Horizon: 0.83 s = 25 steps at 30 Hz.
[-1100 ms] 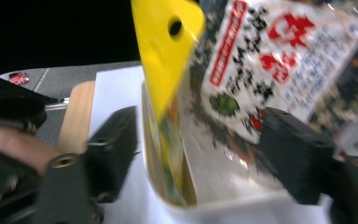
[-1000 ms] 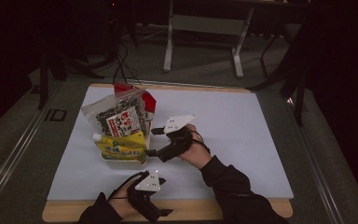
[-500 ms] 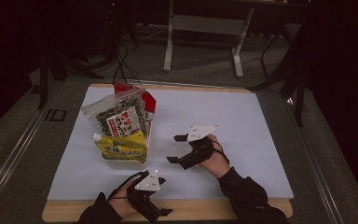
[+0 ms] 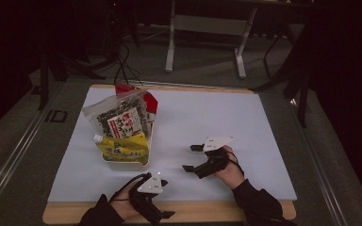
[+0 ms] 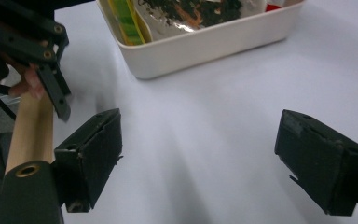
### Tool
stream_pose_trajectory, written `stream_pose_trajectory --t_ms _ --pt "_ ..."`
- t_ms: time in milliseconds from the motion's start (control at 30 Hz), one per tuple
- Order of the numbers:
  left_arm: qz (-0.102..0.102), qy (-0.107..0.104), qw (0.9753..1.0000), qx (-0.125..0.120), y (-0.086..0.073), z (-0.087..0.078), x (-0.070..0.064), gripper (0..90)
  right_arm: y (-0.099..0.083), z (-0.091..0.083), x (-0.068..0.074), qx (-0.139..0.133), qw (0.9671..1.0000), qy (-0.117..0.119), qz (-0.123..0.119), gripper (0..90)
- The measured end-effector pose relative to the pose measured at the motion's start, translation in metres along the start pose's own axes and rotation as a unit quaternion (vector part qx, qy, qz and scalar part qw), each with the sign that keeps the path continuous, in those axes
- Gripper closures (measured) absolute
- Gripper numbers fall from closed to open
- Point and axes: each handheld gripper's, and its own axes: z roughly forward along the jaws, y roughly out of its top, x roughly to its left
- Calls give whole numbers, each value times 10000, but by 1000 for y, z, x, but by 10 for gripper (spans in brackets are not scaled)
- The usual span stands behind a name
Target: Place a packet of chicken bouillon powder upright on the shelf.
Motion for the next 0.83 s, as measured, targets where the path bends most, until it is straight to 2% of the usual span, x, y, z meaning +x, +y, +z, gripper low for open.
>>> stream_pose_trajectory --t_ms 167,433,833 --pt "-30 -2 10000 -20 0 -1 1 33 -12 -10 3 84 9998 -111 -122 145" --pt "1 -7 10000 -2 1 0 0 33 -29 -17 9 249 9994 -198 -101 146" --pt "-2 -12 10000 -10 1 0 0 33 -39 -22 9 279 9994 -210 -26 146"
